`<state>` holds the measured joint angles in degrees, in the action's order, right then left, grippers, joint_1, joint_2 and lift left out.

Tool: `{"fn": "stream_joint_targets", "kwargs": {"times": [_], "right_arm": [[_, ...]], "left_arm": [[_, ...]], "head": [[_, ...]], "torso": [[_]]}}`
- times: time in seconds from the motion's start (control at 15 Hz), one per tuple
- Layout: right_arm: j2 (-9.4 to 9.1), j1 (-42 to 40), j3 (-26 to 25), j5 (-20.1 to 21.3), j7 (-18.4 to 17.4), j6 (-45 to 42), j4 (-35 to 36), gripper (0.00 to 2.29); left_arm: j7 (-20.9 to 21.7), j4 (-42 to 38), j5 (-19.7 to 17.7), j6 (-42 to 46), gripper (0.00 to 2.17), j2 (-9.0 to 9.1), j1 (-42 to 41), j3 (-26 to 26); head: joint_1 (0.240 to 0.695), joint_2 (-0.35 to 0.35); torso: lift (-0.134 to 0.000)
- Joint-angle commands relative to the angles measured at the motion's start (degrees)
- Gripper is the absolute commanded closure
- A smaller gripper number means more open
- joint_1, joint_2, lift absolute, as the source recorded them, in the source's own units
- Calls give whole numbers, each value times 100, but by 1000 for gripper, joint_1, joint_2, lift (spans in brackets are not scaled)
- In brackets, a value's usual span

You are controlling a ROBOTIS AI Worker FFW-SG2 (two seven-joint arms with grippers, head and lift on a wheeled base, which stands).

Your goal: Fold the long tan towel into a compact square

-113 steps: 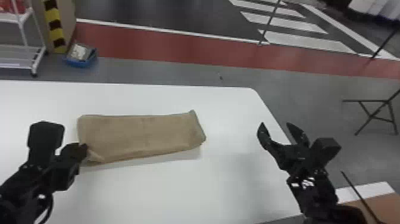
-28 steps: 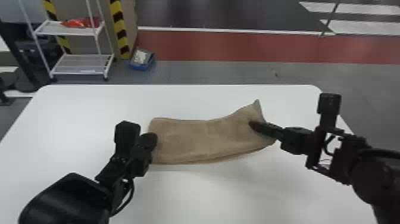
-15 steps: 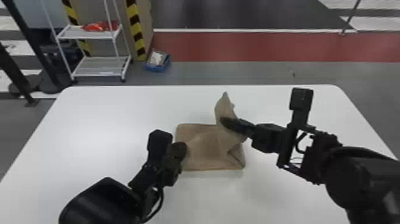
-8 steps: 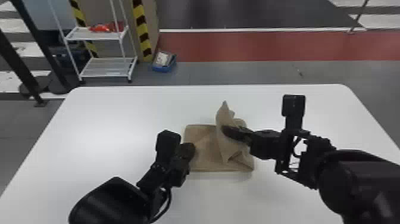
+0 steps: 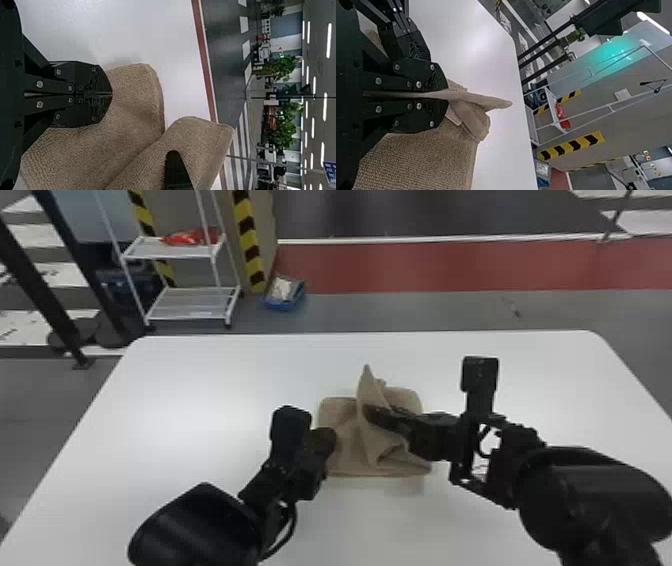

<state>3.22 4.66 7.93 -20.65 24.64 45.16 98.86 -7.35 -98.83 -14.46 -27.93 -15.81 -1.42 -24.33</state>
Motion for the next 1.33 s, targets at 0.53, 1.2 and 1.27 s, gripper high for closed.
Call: {"fn": "stream_joint_targets", "kwargs": {"times": [0.53,1.2,1.27], "right_arm": [[83,-413,-503,-809,366,-213,318,417],[680,-1943,-1391,-317,1298,-318,1575,2246],[680,-2119,-1435,-335,1430,-371,1628,2246]], "left_arm": [[23,118,-30,2,1905,-10,133,-1],[6,118,-74,2,1905,8,133,25],[6,118,-83,2,1905,8,133,25]], "head": [[695,85],[695,-18],[695,-25]], "torso": [[-123],[-123],[-123]]}}
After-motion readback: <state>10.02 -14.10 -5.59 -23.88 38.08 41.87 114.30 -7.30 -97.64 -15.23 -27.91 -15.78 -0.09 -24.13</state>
